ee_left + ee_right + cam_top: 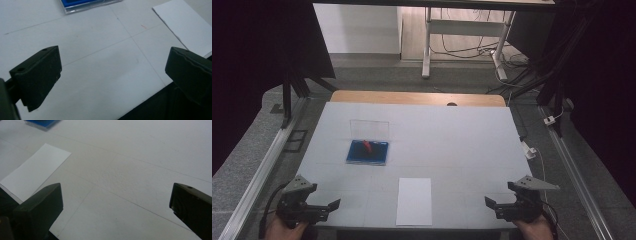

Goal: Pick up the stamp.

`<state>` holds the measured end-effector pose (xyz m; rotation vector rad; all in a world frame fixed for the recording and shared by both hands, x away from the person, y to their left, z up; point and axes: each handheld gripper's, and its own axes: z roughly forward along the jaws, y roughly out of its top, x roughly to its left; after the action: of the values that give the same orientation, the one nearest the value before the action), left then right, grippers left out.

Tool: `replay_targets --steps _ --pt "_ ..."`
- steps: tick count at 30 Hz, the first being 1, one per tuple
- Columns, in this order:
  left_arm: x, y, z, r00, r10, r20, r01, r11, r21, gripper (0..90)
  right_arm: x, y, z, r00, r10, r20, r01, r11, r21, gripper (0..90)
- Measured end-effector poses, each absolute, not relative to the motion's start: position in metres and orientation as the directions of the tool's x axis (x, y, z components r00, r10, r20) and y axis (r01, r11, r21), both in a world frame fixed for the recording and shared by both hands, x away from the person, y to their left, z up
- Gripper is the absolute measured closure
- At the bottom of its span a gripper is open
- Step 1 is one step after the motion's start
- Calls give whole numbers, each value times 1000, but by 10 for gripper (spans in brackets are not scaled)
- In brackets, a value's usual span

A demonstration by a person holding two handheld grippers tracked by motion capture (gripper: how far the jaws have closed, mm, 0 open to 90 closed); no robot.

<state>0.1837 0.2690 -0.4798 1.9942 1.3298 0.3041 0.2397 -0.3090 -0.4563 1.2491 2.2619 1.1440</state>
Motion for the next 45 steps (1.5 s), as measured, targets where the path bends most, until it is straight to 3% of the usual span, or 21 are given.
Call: replay_targets --steps 28,45 --pt "184 267 -480 480 858 -183 703 -251 665 0 240 -306 -457 -602 791 106 565 329 757 0" --pt "189 265 -474 521 830 -199 654 -239 718 0 241 -304 -458 -615 781 105 571 350 743 0"
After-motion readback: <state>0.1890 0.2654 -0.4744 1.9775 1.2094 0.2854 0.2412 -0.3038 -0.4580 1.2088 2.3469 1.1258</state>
